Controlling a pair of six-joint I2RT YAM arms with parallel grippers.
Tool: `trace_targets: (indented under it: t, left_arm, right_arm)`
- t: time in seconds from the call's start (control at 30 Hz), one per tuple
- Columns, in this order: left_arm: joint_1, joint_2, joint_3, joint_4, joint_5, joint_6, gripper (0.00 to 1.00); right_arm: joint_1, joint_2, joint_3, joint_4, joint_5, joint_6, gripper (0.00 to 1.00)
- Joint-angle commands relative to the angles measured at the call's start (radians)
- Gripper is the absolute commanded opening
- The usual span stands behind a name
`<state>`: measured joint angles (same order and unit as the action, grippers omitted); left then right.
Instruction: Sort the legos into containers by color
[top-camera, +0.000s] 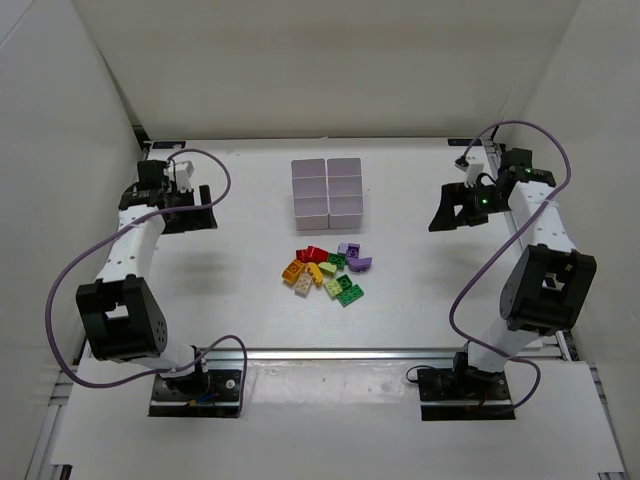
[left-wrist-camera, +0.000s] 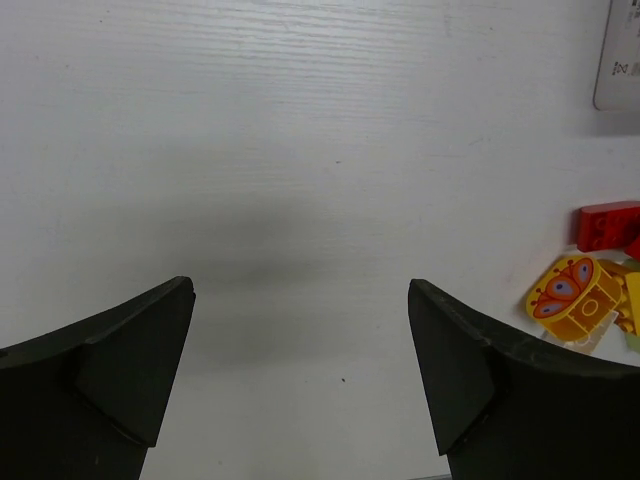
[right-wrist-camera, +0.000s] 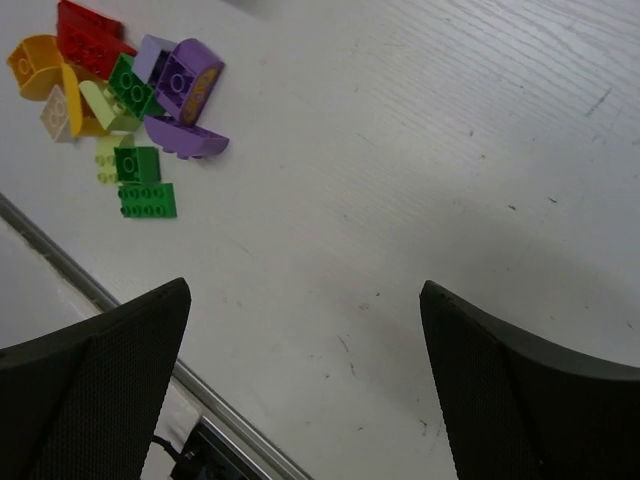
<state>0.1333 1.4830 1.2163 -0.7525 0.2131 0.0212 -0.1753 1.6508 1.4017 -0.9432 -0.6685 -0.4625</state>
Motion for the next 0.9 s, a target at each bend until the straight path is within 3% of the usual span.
trace_targets:
  t: [0.0, 0.17, 0.27, 0.33, 0.43, 0.53, 0.6, 0.8, 0.87]
  left_arm:
    - [-0.004, -0.026, -0.006, 0.024, -0.028, 0.023, 0.99]
    - [-0.004, -0.108, -0.026, -0.004, 0.217, 0.241, 0.99]
    - [-0.009, -0.15, -0.024, -0.01, 0.292, 0.256, 0.99]
    - [-0.012, -0.148, 0.005, -0.066, 0.383, 0.314, 1.0]
    - [-0.023, -0.174, -0.001, -0.081, 0.361, 0.319, 0.99]
    - [-0.021, -0.187, -0.014, -0.077, 0.316, 0.321, 0.99]
    - [-0.023, -0.181, -0.014, -0.077, 0.299, 0.318, 0.99]
    - [-0.024, -0.144, 0.02, -0.076, 0.279, 0.327, 1.0]
    - [-0.024, -0.118, 0.04, -0.076, 0.275, 0.327, 0.99]
  right_arm:
    - [-0.001, -0.036, -0.003, 0.05, 0.075, 0.035, 0.99]
    - [0.037, -0.039, 0.002, 0.034, 0.095, -0.017, 0.98]
    - [0.138, -0.104, -0.042, 0.058, 0.096, -0.1, 0.97]
    - [0.278, -0.167, -0.084, 0.058, 0.096, -0.191, 0.97]
    - [0.489, -0.216, -0.133, 0.043, 0.125, -0.301, 0.95]
    - [0.615, -0.224, -0.173, 0.049, 0.126, -0.341, 0.85]
    - [0.651, -0.212, -0.188, 0.061, 0.113, -0.358, 0.75]
    - [0.698, -0.152, -0.225, 0.112, 0.113, -0.435, 0.6]
    - [0.698, -0.129, -0.228, 0.162, 0.133, -0.45, 0.59]
